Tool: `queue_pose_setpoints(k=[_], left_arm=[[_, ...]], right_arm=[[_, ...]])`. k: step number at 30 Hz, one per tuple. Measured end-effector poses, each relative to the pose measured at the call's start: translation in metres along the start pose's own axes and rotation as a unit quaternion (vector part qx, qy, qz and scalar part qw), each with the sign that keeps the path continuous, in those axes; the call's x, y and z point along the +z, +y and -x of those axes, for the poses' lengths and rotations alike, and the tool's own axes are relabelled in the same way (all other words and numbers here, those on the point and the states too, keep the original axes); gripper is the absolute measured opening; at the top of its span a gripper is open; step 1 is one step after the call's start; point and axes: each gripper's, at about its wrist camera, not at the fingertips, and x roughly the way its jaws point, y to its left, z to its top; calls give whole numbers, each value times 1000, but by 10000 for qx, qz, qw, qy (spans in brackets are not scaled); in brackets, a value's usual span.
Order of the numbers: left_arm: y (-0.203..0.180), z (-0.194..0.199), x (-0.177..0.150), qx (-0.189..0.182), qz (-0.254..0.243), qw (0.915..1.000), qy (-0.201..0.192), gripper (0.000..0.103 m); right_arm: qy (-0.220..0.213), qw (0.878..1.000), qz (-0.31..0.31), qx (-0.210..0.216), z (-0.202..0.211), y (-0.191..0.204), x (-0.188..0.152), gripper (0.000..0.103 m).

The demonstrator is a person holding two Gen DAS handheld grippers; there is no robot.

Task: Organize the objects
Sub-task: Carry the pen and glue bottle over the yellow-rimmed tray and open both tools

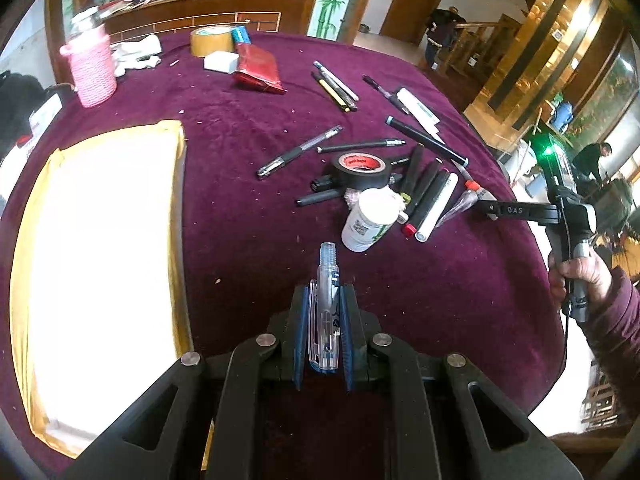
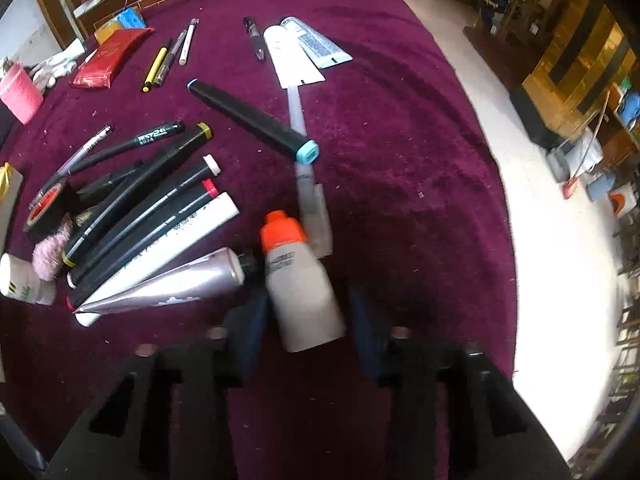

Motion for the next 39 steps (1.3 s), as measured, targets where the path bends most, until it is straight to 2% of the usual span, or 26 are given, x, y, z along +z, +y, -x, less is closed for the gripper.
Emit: queue_pose_setpoints(k=[3, 7, 12, 18, 21, 23, 24, 28, 32, 39], left_arm=[[9, 9, -1, -3, 116, 9999, -73, 12], [27, 24, 0, -39, 308, 9994, -182, 12], [62, 41, 7, -6, 640, 9974, -322, 12], [104, 49, 18, 111, 735, 9965, -393, 12], [132, 40, 29, 136, 829, 9961, -261, 12], [150, 31, 36, 101, 917, 9956, -175, 12], [160, 26, 40, 61, 987, 9950, -124, 12], [192, 5, 55, -179, 1290, 9915, -9, 12], [214, -20, 67, -324, 1476, 9885, 60, 12], [243, -52, 72, -559, 1806, 9819, 83, 12]], right_arm=[[-23, 9994, -241, 237, 10, -5, -4, 28], [-97, 9943, -670, 827, 38, -9, -10, 24], [-275, 9871, -729, 1398, 68, 16, -6, 24], [-289, 9695, -645, 2347, 95, 85, 13, 24], [-109, 9572, -468, 2853, 96, 142, 26, 24], [20, 9524, -353, 3029, 92, 176, 32, 25], [114, 9501, -247, 3108, 86, 206, 37, 25], [390, 9471, -32, 3186, 63, 286, 48, 25], [418, 9600, 189, 2761, 40, 340, 56, 25], [405, 9754, 282, 2146, 4, 371, 63, 25]])
